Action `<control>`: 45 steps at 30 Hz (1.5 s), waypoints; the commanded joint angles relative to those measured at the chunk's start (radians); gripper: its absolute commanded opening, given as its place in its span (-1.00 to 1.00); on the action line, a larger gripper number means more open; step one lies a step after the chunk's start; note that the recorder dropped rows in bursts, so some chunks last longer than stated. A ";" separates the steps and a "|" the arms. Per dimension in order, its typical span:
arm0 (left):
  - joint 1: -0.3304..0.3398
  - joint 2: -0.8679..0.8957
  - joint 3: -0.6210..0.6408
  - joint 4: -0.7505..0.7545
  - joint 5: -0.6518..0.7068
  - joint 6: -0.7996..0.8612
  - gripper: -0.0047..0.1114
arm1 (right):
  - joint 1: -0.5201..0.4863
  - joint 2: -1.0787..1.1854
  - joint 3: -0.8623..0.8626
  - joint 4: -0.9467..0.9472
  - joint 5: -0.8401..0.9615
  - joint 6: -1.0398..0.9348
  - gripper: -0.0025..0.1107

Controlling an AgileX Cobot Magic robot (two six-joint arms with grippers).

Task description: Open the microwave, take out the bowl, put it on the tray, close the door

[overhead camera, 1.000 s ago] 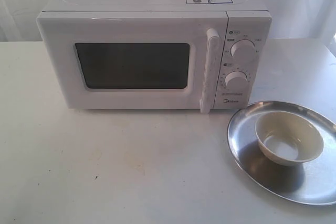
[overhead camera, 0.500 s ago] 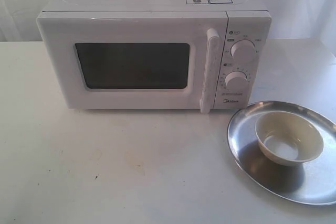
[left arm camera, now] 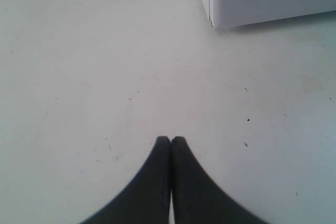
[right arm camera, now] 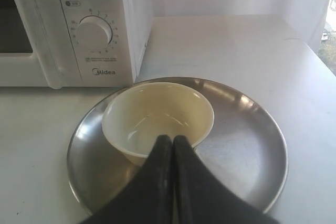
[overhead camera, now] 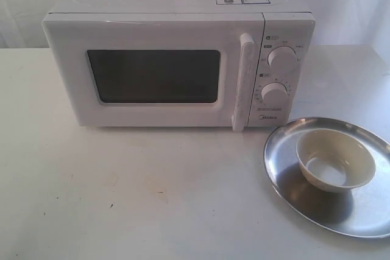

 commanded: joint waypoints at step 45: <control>-0.004 -0.002 -0.002 -0.007 0.000 -0.003 -0.92 | -0.006 -0.006 0.005 -0.056 -0.015 0.005 -0.96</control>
